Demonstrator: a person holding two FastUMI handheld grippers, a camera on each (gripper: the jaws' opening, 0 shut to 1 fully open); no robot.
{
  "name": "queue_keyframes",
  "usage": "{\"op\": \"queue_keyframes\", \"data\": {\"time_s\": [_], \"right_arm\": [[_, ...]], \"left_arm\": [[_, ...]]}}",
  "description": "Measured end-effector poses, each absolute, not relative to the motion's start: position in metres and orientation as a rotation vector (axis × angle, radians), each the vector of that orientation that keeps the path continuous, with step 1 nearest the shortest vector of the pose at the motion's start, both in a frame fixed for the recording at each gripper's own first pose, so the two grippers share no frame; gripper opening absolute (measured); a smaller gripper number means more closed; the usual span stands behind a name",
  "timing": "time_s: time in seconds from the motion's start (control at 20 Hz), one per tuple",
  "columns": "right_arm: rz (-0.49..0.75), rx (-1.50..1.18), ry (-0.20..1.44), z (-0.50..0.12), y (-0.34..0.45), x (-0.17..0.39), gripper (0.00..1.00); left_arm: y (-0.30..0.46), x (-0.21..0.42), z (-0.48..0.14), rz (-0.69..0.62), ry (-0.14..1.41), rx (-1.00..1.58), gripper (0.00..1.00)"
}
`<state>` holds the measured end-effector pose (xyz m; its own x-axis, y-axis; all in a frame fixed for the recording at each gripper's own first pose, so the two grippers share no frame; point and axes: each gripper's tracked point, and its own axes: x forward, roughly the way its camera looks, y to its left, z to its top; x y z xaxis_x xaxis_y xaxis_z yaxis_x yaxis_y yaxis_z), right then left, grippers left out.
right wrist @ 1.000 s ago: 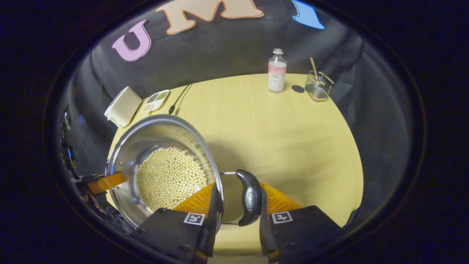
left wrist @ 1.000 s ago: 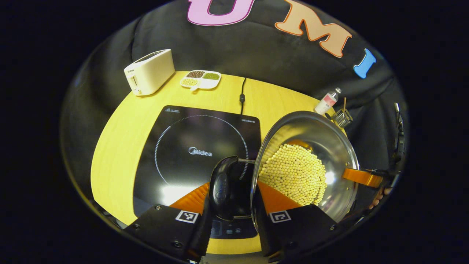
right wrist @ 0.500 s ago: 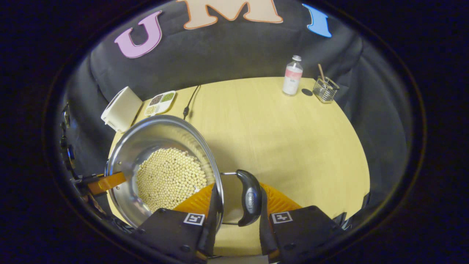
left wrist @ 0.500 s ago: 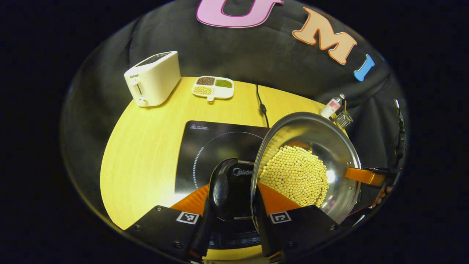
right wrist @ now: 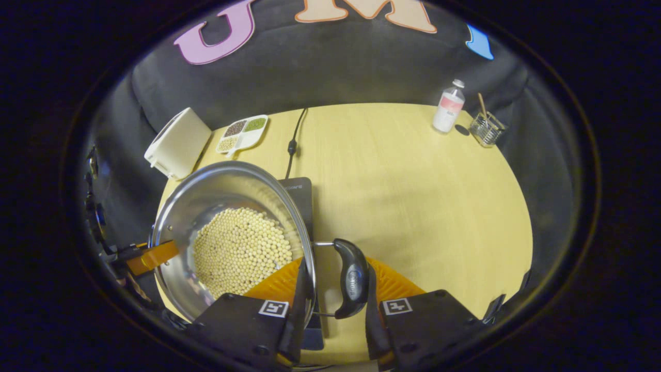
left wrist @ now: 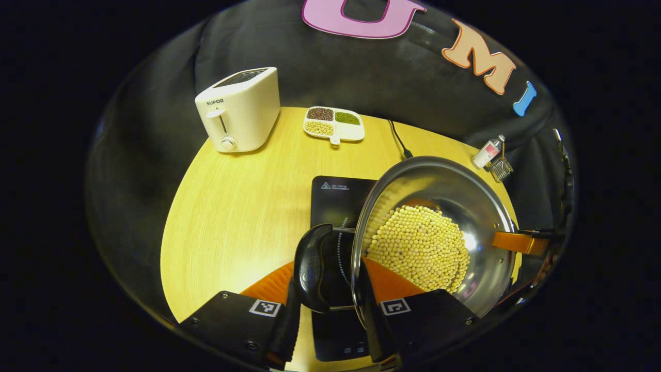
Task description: First push the handle of the pot to place it horizontally, then grasp the pot with both hands and set it on the induction cooktop.
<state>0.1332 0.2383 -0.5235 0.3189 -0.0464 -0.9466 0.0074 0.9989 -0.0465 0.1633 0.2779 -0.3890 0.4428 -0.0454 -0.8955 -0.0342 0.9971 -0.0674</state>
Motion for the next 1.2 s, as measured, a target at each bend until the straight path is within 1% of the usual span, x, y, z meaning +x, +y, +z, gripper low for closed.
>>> {"op": "queue_keyframes", "data": {"time_s": [0.05, 0.2, 0.25, 0.3, 0.4, 0.55, 0.7, 0.75, 0.8, 0.85, 0.9, 0.95, 1.0, 1.05, 1.1, 1.2], "right_arm": [[-0.037, -0.033, 1.248, -0.526, 0.241, 0.133, 0.51], [-0.041, -0.038, 1.257, -0.529, 0.24, 0.132, 0.51], [-0.04, -0.033, 1.259, -0.526, 0.242, 0.133, 0.44], [-0.042, -0.027, 1.255, -0.527, 0.241, 0.136, 0.51], [-0.044, -0.019, 1.259, -0.526, 0.239, 0.134, 0.51], [-0.046, -0.001, 1.269, -0.528, 0.24, 0.132, 0.51], [-0.034, 0.003, 1.258, -0.528, 0.239, 0.134, 0.44], [-0.029, 0.001, 1.256, -0.53, 0.238, 0.134, 0.45], [-0.03, 0.004, 1.252, -0.525, 0.237, 0.135, 0.52], [-0.031, 0.013, 1.23, -0.522, 0.236, 0.14, 0.55], [-0.03, 0.025, 1.208, -0.519, 0.236, 0.144, 0.6], [-0.031, 0.031, 1.199, -0.519, 0.235, 0.145, 0.64], [-0.033, 0.024, 1.199, -0.519, 0.232, 0.144, 0.67], [-0.032, 0.016, 1.198, -0.518, 0.229, 0.143, 0.67], [-0.032, 0.012, 1.196, -0.517, 0.227, 0.143, 0.73], [-0.033, 0.01, 1.178, -0.509, 0.225, 0.142, 0.78]], "left_arm": [[0.281, 0.165, -0.39, -0.006, 1.112, -0.083, 0.55], [0.284, 0.164, -0.397, -0.007, 1.128, -0.089, 0.55], [0.285, 0.166, -0.398, -0.008, 1.121, -0.084, 0.55], [0.285, 0.171, -0.395, -0.012, 1.097, -0.079, 0.56], [0.288, 0.175, -0.394, -0.022, 1.091, -0.059, 0.55], [0.296, 0.189, -0.402, -0.019, 1.076, -0.025, 0.58], [0.297, 0.187, -0.402, -0.013, 1.073, -0.028, 0.6], [0.298, 0.186, -0.404, -0.003, 1.077, -0.027, 0.61], [0.301, 0.181, -0.406, 0.012, 1.086, -0.015, 0.66], [0.301, 0.178, -0.407, 0.02, 1.096, -0.007, 0.68], [0.3, 0.174, -0.409, 0.025, 1.097, -0.008, 0.77], [0.3, 0.173, -0.408, 0.034, 1.094, -0.012, 0.8], [0.302, 0.173, -0.406, 0.046, 1.077, -0.016, 0.81], [0.303, 0.176, -0.403, 0.053, 1.056, -0.016, 0.81], [0.305, 0.179, -0.4, 0.061, 1.033, -0.004, 0.82], [0.308, 0.184, -0.392, 0.063, 1.002, 0.029, 0.83]]}}
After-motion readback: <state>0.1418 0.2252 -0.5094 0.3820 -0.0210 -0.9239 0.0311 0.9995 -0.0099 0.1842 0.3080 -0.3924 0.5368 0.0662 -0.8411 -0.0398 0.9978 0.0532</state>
